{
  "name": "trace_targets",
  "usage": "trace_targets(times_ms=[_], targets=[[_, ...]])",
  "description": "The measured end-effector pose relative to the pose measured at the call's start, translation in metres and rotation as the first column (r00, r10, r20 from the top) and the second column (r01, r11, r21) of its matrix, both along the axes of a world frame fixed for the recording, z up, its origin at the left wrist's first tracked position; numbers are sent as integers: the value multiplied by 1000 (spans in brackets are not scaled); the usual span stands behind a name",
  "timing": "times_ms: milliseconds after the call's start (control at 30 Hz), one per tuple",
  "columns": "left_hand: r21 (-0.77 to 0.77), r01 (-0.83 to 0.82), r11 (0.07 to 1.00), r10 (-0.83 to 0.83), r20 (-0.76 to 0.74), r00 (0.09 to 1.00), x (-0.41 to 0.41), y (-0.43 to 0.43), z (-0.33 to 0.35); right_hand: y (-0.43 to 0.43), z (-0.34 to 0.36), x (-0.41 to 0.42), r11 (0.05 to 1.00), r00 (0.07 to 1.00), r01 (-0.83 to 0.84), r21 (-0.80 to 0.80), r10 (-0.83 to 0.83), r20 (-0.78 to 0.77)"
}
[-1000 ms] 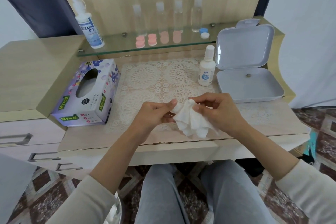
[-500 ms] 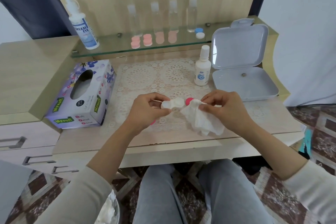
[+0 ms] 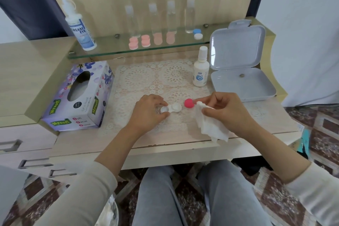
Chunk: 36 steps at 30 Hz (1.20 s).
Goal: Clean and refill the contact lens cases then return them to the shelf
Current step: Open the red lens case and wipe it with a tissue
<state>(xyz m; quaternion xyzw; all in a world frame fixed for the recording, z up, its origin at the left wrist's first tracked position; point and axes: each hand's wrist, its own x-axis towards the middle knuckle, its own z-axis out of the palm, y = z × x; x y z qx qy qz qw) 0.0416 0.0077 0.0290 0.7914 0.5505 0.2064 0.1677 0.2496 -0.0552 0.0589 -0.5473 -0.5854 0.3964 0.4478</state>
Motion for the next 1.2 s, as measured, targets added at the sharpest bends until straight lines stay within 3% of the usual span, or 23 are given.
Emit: trace_targets(times_ms=[267, 567, 667, 767, 967, 1200], targets=[[71, -77, 994, 67, 131, 989, -29, -22, 9, -10, 8, -25, 999, 999, -53, -11, 53, -12], [210, -247, 946, 175, 311, 934, -122, -106, -1, -30, 3, -107, 963, 967, -252, 94, 246, 72], [107, -366, 924, 309, 353, 883, -163, -144, -25, -39, -13, -149, 951, 952, -305, 49, 303, 48], [-27, -487, 873, 463, 357, 811, -200, -179, -53, -51, -37, -193, 931, 925, -366, 14, 361, 121], [-248, -663, 707, 708, 245, 663, -261, -234, -109, -67, -101, -269, 847, 824, -506, -164, 531, 198], [-384, -724, 573, 811, 139, 568, -304, -265, -150, -60, -182, -337, 824, 793, -458, -333, 548, 267]])
